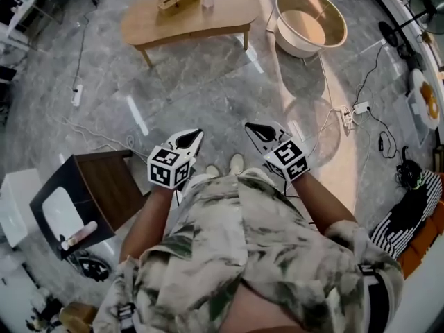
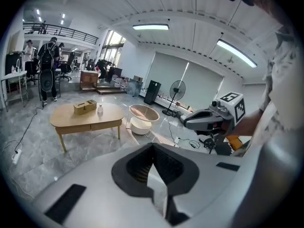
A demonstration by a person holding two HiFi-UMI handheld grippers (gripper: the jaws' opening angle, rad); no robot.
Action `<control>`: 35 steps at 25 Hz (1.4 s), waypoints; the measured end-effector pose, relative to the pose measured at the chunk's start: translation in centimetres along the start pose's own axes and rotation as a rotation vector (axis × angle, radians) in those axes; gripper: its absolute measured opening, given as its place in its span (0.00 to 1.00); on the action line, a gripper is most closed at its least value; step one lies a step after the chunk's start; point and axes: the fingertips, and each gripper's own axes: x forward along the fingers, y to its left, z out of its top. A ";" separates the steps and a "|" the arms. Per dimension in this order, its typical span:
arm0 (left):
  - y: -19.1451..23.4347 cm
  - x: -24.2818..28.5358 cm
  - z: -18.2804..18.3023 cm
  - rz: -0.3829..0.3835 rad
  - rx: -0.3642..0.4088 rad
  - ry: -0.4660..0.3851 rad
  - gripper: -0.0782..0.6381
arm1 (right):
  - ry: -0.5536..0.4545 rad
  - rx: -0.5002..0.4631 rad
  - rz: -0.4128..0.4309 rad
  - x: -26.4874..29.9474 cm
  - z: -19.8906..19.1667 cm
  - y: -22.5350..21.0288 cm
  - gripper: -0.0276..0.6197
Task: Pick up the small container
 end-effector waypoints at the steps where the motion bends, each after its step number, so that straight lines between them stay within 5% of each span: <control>1: 0.0 0.6 0.4 0.004 0.002 -0.003 0.14 | -0.002 0.008 0.005 0.0 -0.3 -0.6 0.07; 10: 2.2 4.5 3.6 0.062 0.001 -0.045 0.15 | 0.000 0.029 0.061 1.3 -1.7 -3.6 0.08; 12: 4.0 5.2 4.0 0.065 -0.004 -0.040 0.32 | 0.009 0.041 0.064 2.7 -1.8 -4.0 0.08; 18: 12.8 7.5 8.5 0.080 -0.009 -0.071 0.43 | 0.037 0.079 0.046 8.2 0.2 -6.4 0.08; 28: 29.8 10.7 17.2 0.012 0.062 -0.019 0.44 | 0.062 0.163 -0.071 20.8 9.0 -11.3 0.08; 35: 36.3 13.5 20.4 -0.033 0.095 0.002 0.44 | 0.079 0.206 -0.139 24.9 12.4 -13.4 0.08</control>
